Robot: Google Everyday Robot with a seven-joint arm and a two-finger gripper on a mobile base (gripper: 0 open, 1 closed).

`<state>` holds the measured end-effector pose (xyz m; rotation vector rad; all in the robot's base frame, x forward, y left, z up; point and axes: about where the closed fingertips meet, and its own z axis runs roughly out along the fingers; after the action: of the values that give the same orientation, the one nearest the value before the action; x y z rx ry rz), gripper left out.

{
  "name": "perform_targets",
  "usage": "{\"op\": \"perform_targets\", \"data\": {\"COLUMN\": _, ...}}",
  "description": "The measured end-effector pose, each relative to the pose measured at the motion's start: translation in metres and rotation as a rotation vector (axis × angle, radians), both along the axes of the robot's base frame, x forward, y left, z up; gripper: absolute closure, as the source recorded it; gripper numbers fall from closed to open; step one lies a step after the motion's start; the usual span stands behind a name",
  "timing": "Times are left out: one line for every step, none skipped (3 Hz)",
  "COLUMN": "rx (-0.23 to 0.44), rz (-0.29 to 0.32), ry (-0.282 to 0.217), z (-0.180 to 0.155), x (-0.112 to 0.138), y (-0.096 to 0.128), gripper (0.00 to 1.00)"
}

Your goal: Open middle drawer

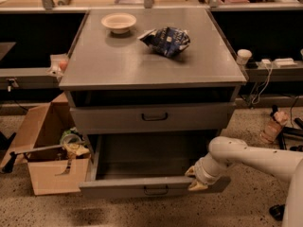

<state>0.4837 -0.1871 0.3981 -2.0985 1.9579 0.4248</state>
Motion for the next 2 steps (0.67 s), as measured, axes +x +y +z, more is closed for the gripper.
{"op": "perform_targets", "data": {"rx": 0.021, "rz": -0.014, "ry": -0.022, "z": 0.011, "x": -0.006, "y": 0.005, "gripper": 0.86}}
{"op": "perform_targets", "data": {"rx": 0.041, "rz": -0.01, "ry": -0.008, "z": 0.013, "x": -0.031, "y": 0.01, "gripper": 1.0}}
